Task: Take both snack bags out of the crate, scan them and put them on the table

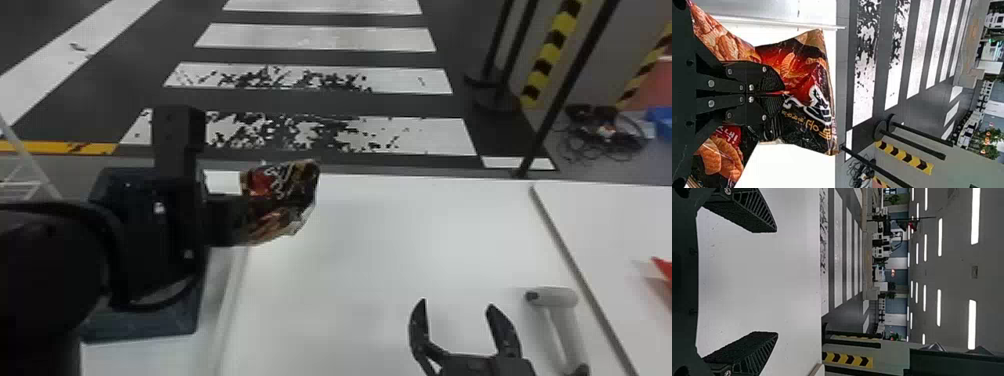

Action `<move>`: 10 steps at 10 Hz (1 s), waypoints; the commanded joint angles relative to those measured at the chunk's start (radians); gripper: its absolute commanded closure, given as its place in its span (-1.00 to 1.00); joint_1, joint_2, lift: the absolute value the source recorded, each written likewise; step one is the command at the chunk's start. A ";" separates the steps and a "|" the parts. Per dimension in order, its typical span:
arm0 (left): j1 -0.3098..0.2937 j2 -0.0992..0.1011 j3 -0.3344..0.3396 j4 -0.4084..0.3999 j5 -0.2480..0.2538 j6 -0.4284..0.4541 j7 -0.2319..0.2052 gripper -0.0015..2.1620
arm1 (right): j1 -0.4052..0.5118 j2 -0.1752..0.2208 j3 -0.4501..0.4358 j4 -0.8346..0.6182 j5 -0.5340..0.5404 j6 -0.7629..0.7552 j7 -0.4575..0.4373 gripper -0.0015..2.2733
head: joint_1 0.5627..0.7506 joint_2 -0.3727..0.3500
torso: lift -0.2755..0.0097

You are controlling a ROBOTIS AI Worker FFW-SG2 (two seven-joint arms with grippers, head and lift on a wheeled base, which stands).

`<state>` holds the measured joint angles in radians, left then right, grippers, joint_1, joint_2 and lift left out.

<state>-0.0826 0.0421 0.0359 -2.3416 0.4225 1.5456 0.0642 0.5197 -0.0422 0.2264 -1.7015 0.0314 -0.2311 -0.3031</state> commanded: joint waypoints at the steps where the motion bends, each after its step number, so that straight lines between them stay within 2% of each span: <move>1: 0.006 -0.015 -0.070 0.018 -0.062 -0.006 0.009 0.98 | 0.010 0.001 -0.001 -0.001 -0.001 -0.086 -0.028 -0.96 | 0.41 -0.02 | 0.28; 3: 0.011 -0.018 -0.133 0.062 -0.108 -0.031 0.028 0.98 | 0.022 0.002 -0.019 -0.013 -0.018 -0.141 -0.056 -0.95 | 0.41 -0.15 | 0.28; 4: 0.023 -0.016 -0.169 0.082 -0.114 -0.055 0.057 0.98 | 0.025 0.002 -0.024 -0.013 -0.019 -0.144 -0.056 -0.95 | 0.41 -0.20 | 0.28; 5: 0.043 -0.016 -0.228 0.111 -0.139 -0.113 0.103 0.98 | 0.025 0.002 -0.027 -0.013 -0.031 -0.147 -0.056 -0.95 | 0.41 -0.23 | 0.28; 7: 0.069 -0.019 -0.347 0.211 -0.162 -0.310 0.204 0.98 | 0.025 0.002 -0.027 -0.013 -0.035 -0.147 -0.056 -0.95 | 0.41 -0.32 | 0.28; 9: 0.081 -0.019 -0.445 0.317 -0.149 -0.494 0.292 0.98 | 0.025 0.002 -0.039 -0.012 -0.039 -0.150 -0.054 -0.95 | 0.41 -0.41 | 0.28; 10: 0.090 -0.021 -0.479 0.354 -0.137 -0.528 0.318 0.98 | 0.025 0.002 -0.045 -0.012 -0.044 -0.150 -0.054 -0.96 | 0.41 -0.48 | 0.28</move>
<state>0.0009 0.0224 -0.4191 -2.0159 0.2774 1.0498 0.3796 0.5445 -0.0399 0.1846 -1.7145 -0.0096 -0.3810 -0.3579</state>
